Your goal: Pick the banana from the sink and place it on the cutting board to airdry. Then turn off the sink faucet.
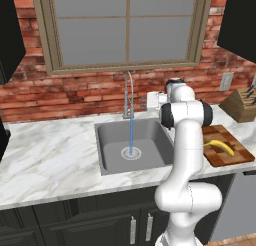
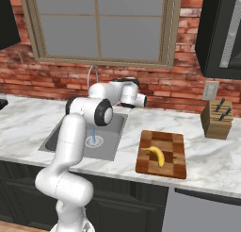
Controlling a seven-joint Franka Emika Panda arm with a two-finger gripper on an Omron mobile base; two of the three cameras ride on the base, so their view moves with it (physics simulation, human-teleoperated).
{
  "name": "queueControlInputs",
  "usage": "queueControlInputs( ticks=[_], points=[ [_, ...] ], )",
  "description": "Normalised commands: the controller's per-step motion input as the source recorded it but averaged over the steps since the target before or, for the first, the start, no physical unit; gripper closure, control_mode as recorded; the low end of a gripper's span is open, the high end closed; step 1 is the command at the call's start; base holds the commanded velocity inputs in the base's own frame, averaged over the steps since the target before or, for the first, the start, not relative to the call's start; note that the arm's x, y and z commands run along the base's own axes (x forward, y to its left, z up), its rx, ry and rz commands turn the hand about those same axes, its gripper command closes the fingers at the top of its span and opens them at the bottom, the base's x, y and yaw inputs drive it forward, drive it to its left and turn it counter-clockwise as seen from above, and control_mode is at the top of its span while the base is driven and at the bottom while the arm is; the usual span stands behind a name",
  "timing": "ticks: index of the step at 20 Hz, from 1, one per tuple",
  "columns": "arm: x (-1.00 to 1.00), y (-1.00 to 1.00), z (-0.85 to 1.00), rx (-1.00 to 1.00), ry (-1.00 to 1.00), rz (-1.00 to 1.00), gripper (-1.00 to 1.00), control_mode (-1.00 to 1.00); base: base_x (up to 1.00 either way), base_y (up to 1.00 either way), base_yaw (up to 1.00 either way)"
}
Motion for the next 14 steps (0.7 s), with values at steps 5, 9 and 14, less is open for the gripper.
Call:
queueControlInputs(
  ticks=[5, 9, 14],
  points=[
    [0.01, -0.06, -0.28, 0.0, 0.0, 0.0, -1.0, -1.0, 0.0, 0.0, 0.0],
    [0.09, 0.02, -0.16, 0.0, 0.0, 0.0, -1.0, -1.0, 0.0, 0.0, 0.0],
    [0.17, 0.02, -0.09, 0.0, 0.0, 0.0, -1.0, -1.0, 0.0, 0.0, 0.0]
  ],
)
